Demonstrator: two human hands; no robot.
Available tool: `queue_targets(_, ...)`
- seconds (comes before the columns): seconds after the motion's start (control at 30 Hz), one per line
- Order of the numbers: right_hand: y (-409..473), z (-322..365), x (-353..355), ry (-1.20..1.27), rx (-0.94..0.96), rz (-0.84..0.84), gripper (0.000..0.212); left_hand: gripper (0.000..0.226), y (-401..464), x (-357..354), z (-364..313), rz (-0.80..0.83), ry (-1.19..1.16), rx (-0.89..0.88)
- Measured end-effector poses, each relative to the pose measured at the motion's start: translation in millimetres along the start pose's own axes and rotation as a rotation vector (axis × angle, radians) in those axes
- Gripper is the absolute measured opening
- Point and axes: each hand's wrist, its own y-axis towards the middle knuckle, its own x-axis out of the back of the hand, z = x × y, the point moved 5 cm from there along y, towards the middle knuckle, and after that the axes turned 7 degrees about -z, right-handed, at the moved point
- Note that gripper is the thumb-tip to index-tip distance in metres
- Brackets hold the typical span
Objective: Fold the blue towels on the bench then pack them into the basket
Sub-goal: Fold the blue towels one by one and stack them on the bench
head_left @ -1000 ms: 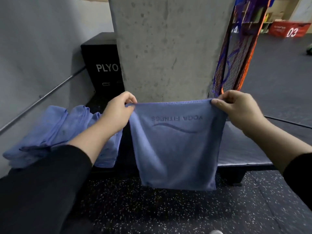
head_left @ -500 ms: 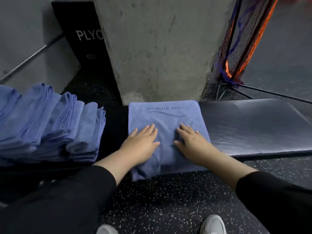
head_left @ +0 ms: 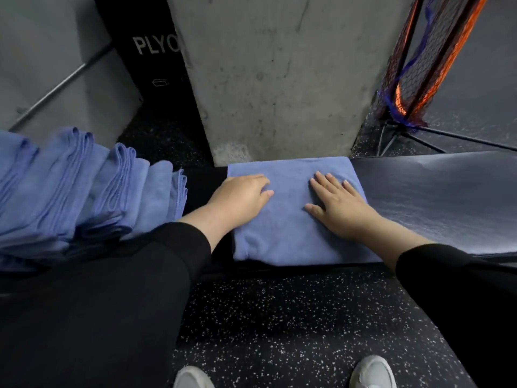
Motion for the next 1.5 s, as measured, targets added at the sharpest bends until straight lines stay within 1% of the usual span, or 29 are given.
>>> queue_targets(0.03,-3,3,4,0.023,0.012,-0.045,0.069,0.029,-12,9,-2,-0.097,-0.036,-0.034)
queue_targets(0.07,-8,8,9,0.037,0.048,-0.109,0.063,0.025,-27,15,-6,-0.142,-0.045,-0.087)
queue_targets(0.1,-15,19,16,0.044,0.114,-0.167,0.054,0.024,-43,16,-8,-0.138,-0.034,-0.143)
queue_targets(0.17,-34,50,26,0.081,0.262,-0.232,0.036,0.024,-73,14,-8,-0.059,-0.002,-0.220)
queue_targets(0.2,-45,67,27,0.117,0.318,-0.225,0.033,0.026,-84,14,-7,-0.023,0.019,-0.236)
queue_targets(0.27,-69,98,22,0.169,0.366,-0.121,0.036,0.030,-101,13,-4,0.008,0.064,-0.238)
queue_targets(0.33,-88,116,11,0.140,0.351,-0.031,0.042,0.031,-115,13,-2,0.002,0.110,-0.239)
queue_targets(0.4,-99,119,5,0.092,0.310,-0.003,0.043,0.032,-125,15,1,-0.029,0.124,-0.243)
queue_targets(0.5,-102,115,9,0.087,0.255,0.004,0.045,0.025,-134,18,5,-0.072,0.131,-0.250)
queue_targets(0.6,-98,110,12,0.067,0.213,-0.029,0.034,0.021,-137,22,8,-0.066,0.103,-0.247)
queue_targets(0.7,-92,110,14,0.077,0.158,-0.045,0.020,0.015,-137,30,7,-0.095,0.012,-0.250)
queue_targets(0.8,-83,106,23,0.188,0.059,-0.052,0.014,0.007,-137,38,5,-0.177,-0.051,-0.265)
queue_targets(0.93,-75,93,34,0.295,-0.053,-0.008,0.008,0.015,-136,47,6,-0.287,-0.079,-0.274)
queue_targets(1.03,-72,88,38,0.324,-0.066,0.005,0.010,0.016,-131,55,15,-0.302,-0.035,-0.229)
queue_targets(1.2,-80,88,37,0.311,-0.036,0.031,0.013,0.012,-133,55,13,-0.262,-0.012,-0.069)
queue_targets(1.23,-82,89,37,0.308,-0.029,0.025,0.014,0.014,-135,53,8,-0.256,0.003,-0.062)
queue_targets(1.33,-88,92,39,0.318,-0.011,-0.015,0.014,0.048,-138,38,-14,-0.199,0.163,-0.097)
queue_targets(1.37,-89,93,40,0.326,-0.001,-0.036,0.014,0.053,-136,32,-19,-0.176,0.206,-0.091)
queue_targets(1.43,-88,95,41,0.344,0.013,-0.080,0.012,0.056,-130,23,-27,-0.171,0.271,-0.056)
queue_targets(1.5,-86,97,43,0.357,0.029,-0.121,0.010,0.051,-124,22,-32,-0.211,0.287,-0.009)
